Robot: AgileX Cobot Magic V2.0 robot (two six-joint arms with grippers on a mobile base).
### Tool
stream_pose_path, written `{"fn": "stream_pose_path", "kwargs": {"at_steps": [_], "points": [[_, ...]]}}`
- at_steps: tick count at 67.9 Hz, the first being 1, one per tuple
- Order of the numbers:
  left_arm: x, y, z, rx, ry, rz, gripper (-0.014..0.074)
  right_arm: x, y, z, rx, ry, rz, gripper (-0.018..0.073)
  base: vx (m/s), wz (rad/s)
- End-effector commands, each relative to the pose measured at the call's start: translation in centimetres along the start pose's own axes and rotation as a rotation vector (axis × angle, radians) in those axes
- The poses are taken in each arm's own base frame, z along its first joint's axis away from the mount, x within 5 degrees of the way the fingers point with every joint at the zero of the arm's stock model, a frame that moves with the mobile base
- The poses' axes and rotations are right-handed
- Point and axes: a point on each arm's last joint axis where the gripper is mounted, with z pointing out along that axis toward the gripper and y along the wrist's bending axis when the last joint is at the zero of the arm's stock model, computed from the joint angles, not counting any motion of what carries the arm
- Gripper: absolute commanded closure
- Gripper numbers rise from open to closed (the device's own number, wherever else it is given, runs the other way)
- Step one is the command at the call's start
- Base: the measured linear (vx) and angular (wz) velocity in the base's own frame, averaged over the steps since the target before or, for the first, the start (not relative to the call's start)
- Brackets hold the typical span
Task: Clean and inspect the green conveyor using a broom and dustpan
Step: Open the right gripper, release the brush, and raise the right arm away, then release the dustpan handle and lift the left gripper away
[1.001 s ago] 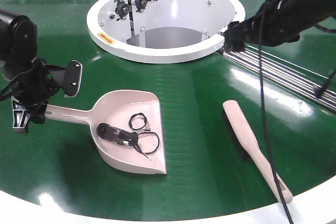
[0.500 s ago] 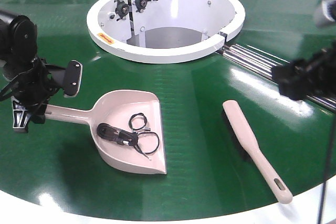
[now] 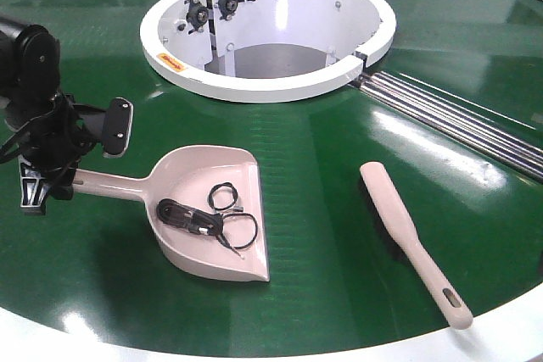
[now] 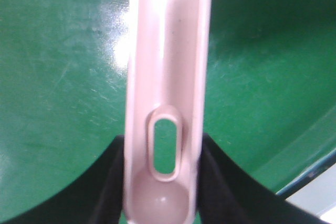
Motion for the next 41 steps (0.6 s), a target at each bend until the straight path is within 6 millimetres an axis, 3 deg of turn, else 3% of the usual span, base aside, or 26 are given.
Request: {"fn": "stream_pose_path", "kwargs": {"at_steps": [1, 41], "points": [[-0.04, 0.02, -2.46, -0.075, -0.039, -0.007, 0.0603, -1.62, -0.24, -0.47, 0.02, -0.117, 0.002, 0.0567, 0.0, 0.0], [-0.04, 0.02, -2.46, -0.075, -0.039, -0.007, 0.0603, -1.54, -0.23, -0.43, 0.019, -0.108, 0.002, 0.0567, 0.0, 0.0]]}}
